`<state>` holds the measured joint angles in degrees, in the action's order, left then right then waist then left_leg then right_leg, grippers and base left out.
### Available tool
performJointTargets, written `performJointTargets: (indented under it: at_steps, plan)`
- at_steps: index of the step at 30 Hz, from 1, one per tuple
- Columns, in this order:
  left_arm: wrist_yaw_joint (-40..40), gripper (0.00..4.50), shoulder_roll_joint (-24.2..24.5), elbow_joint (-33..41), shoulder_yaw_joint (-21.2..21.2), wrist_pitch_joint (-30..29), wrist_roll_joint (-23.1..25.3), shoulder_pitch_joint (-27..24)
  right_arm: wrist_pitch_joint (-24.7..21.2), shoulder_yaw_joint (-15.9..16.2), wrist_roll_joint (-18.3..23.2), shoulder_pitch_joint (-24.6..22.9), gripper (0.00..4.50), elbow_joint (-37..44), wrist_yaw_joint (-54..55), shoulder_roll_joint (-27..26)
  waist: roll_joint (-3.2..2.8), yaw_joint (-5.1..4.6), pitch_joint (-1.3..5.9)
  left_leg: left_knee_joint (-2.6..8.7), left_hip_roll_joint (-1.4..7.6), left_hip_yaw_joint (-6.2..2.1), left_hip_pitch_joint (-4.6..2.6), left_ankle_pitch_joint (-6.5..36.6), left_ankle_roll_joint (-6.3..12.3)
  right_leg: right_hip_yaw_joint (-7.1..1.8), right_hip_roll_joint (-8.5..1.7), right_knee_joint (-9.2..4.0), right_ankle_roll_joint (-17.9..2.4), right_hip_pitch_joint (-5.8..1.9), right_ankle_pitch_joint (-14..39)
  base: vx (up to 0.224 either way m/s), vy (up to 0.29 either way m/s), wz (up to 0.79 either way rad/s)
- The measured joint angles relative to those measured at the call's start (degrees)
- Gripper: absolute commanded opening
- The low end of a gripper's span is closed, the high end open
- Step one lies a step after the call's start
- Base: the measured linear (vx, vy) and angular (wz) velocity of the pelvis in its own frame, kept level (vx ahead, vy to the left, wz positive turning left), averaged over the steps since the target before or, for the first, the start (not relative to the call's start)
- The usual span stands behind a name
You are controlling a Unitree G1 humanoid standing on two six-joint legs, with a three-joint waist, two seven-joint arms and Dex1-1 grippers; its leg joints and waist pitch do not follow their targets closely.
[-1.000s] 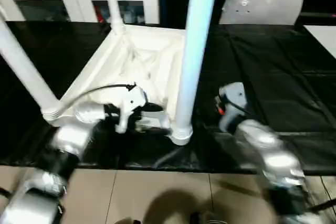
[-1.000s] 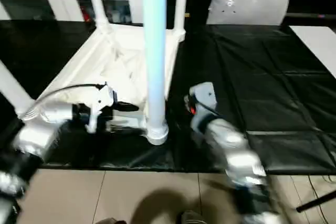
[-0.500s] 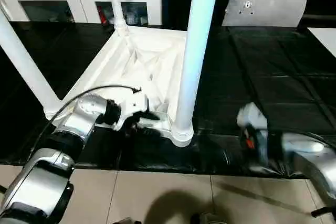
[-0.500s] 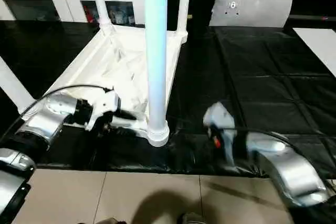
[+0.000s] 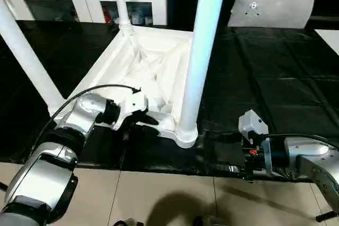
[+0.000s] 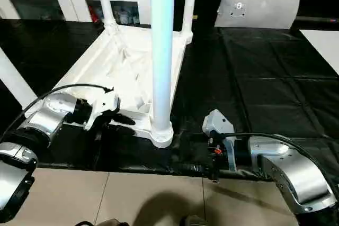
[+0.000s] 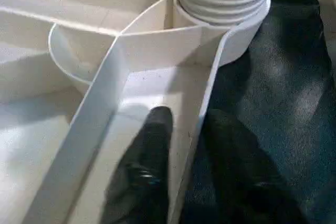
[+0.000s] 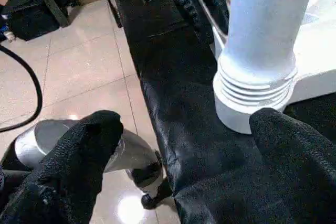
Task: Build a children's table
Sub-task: Rotate leg to tighten
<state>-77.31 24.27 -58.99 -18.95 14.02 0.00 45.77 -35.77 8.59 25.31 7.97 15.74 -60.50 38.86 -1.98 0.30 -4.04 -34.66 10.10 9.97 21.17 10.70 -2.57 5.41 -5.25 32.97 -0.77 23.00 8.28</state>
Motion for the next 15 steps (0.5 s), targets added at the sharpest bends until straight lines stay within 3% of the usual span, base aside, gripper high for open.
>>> performJointTargets:
  at_steps: [1,8,15]
  plan:
    - [0.0,0.66,-0.04,-0.56,0.0,0.37,0.25,0.16,0.09,0.0,-0.01,0.02,4.5,0.0,0.0,0.0,0.0,0.0,0.0,0.02,0.0,0.0,0.0,0.0,0.0,0.0,0.0,0.0,0.0,0.0,0.0,0.0,0.0,0.0]
    - [-1.32,0.31,-0.77,-1.96,-0.09,1.84,1.94,1.48,1.53,0.01,-0.12,0.46,4.5,-0.16,0.02,-0.11,0.0,-0.27,0.0,0.05,0.0,0.01,-0.02,0.0,0.0,0.0,-0.01,0.0,0.02,0.02,0.01,0.0,0.0,0.0]
    - [-3.2,0.02,-2.35,-0.65,0.05,-4.37,1.1,1.56,5.08,0.0,-1.64,1.8,4.5,-2.64,2.0,-2.4,-0.03,-0.71,0.03,0.11,0.0,0.03,-0.07,0.01,-0.01,0.0,-0.01,0.01,0.02,0.03,0.01,0.0,0.0,0.0]
